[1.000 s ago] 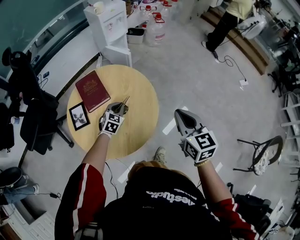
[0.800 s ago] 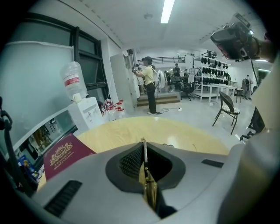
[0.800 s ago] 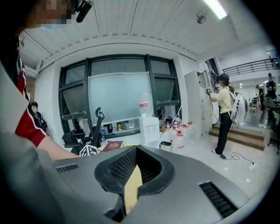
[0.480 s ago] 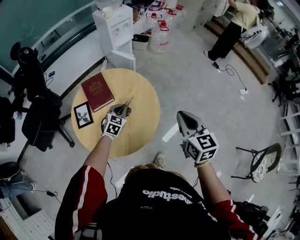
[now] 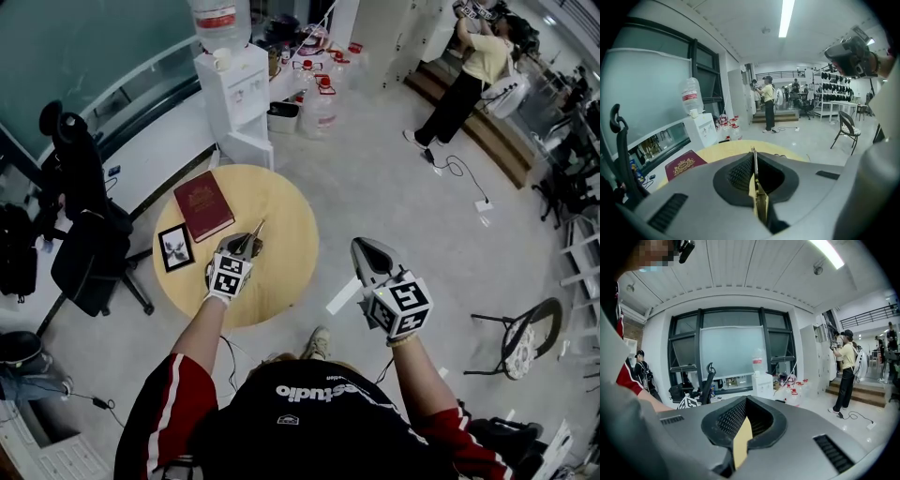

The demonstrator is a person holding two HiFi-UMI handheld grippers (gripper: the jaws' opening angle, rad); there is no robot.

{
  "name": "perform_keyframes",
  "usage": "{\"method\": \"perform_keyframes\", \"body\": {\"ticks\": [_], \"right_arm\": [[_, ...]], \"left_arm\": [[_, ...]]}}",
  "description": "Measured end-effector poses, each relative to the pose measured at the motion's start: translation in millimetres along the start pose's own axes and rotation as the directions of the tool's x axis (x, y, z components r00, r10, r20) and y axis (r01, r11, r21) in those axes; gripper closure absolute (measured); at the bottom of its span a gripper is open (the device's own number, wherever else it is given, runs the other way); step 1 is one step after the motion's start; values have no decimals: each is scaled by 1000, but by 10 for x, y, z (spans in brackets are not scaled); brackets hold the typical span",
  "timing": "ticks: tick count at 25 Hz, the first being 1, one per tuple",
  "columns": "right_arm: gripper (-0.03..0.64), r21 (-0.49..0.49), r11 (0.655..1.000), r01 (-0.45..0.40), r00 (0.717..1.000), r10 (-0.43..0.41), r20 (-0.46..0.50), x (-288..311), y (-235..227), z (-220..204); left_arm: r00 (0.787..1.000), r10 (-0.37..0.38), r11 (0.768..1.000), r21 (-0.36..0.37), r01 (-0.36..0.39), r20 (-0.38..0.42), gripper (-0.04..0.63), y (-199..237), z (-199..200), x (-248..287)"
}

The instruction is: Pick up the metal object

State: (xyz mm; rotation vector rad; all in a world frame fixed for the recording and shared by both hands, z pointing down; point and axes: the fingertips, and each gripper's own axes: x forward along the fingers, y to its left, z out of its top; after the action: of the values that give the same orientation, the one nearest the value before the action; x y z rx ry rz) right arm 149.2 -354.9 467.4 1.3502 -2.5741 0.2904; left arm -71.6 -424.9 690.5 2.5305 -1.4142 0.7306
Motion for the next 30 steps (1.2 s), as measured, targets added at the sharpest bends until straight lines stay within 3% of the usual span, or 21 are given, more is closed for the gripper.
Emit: {"method": "perform_keyframes", "body": {"ticks": [9,16,22,30], "right_arm": [[591,21,996,83,995,-84,60,-419,-62,184],[590,5,996,84,993,-84,79,-551,149,260],[591,2,998,68,993,-68,98,-534,405,316],[590,50,997,62,988,-68,138,-554,785,354]], "left_arm": [[996,3,1000,-5,-2,89,578,-132,392,-523],[981,30,999,-34,-24,190,578,-91,682,-959],[972,47,997,-64,-33,231,578,-9,720,-1311],[950,35,997,-73,-12,312,578,-95,909,-1882]]}}
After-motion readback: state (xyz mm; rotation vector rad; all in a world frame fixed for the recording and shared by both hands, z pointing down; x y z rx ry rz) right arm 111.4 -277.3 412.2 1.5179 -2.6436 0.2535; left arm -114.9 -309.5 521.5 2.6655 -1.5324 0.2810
